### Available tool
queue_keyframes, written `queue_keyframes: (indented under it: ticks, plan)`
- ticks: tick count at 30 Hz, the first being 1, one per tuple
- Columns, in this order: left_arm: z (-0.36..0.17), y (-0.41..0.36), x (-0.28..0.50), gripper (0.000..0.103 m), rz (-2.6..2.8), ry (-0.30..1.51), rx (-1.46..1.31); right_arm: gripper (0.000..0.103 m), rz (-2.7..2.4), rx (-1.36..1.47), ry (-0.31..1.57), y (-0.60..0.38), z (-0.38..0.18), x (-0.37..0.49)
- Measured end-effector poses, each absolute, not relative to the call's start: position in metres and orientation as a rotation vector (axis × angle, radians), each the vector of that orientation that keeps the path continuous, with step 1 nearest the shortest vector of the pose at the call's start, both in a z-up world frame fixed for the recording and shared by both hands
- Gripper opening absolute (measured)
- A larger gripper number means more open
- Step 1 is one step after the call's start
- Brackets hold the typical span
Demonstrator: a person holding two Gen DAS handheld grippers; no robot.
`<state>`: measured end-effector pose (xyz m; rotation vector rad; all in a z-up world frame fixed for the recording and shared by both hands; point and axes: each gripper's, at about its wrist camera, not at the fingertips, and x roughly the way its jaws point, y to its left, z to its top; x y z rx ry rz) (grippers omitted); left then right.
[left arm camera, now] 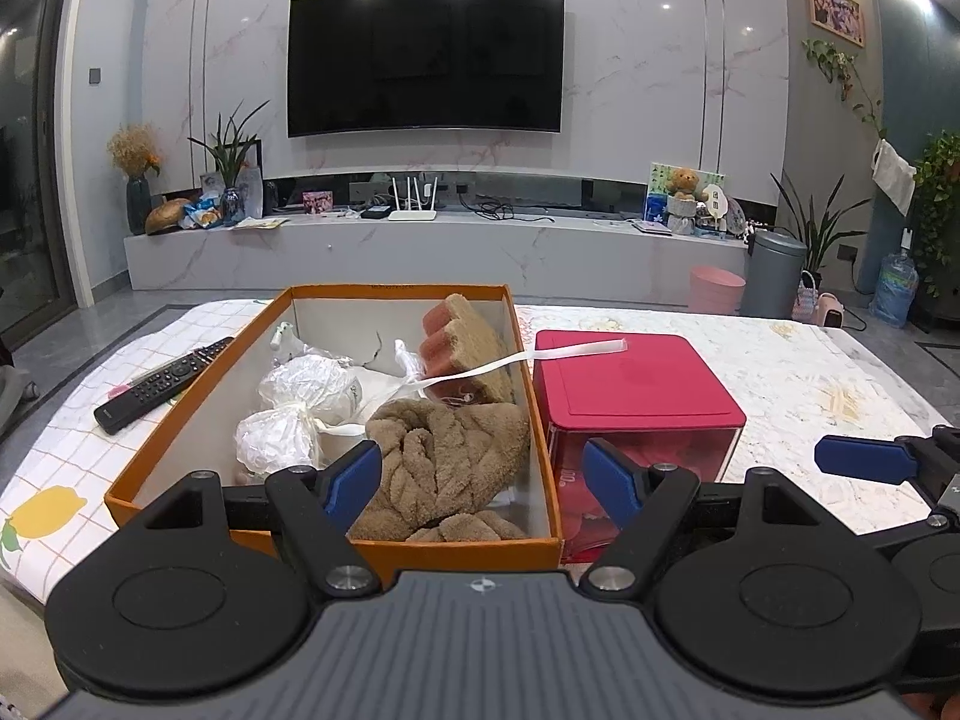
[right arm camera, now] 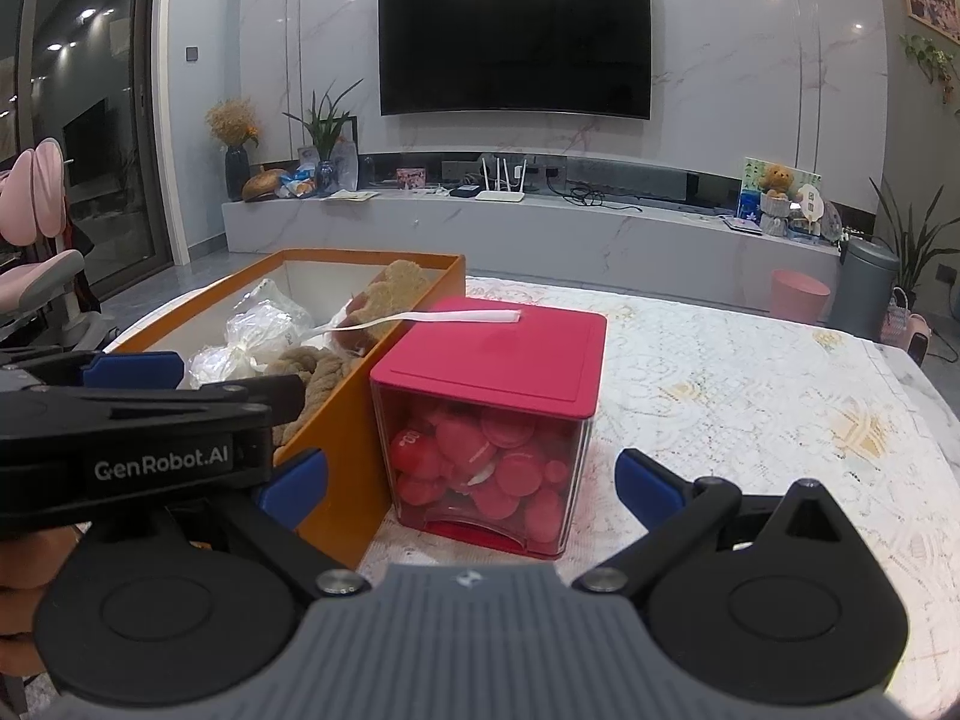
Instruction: Organize soft objects
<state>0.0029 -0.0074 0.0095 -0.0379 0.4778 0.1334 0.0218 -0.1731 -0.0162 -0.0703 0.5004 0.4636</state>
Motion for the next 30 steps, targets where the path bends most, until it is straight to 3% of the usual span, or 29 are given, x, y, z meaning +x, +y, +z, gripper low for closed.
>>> queue_keyframes:
  ticks: [30]
  plan:
    - [0.0098, -0.0139, -0.0004, 0.09, 0.148, 0.457, 0.004, 0.099, 0.474, -0.098, 0.494, -0.1723, -0.0142, 0.0184]
